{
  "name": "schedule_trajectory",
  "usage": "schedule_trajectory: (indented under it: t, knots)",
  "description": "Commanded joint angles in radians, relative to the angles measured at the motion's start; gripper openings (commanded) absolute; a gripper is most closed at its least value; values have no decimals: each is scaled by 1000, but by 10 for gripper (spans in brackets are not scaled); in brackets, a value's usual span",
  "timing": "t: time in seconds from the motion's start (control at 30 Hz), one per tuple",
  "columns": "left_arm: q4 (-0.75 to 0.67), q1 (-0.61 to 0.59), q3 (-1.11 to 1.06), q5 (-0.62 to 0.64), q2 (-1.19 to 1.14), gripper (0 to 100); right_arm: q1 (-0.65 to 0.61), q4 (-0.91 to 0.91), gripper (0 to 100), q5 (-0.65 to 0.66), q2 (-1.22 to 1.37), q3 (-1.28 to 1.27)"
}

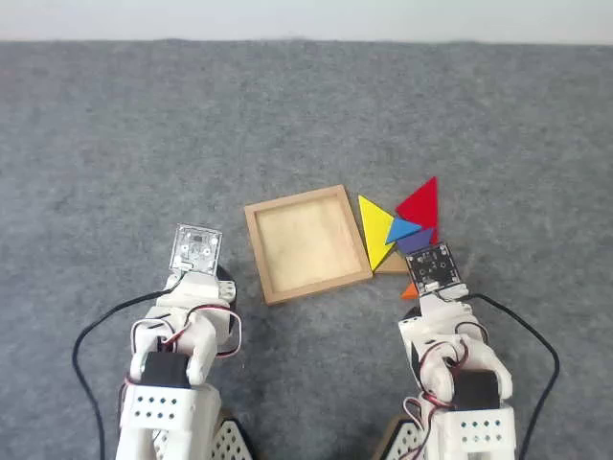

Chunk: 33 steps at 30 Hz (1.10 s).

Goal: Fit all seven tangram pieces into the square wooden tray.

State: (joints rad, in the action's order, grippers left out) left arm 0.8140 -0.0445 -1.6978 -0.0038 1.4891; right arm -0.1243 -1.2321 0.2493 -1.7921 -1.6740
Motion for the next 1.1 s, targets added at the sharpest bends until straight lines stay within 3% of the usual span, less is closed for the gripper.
schedule_trajectory:
  t: [0.0,0.13,0.33,0.43,0.77,0.9,1.07]
  knots:
    - [2,-3,8,6,12,14,13,-24,9,14,-19,-11]
    - [2,-3,8,6,12,14,54,38,9,23,-21,-11]
    - [2,-3,8,6,12,14,197,130,8,278,-21,-9]
    - [2,-3,8,6,12,14,280,160,9,302,-21,29]
    - [2,-3,8,6,12,14,140,87,9,245,22,295]
    - [2,-3,8,6,12,14,139,107,9,241,245,437]
    - [2,-3,8,6,12,14,137,110,9,239,760,769]
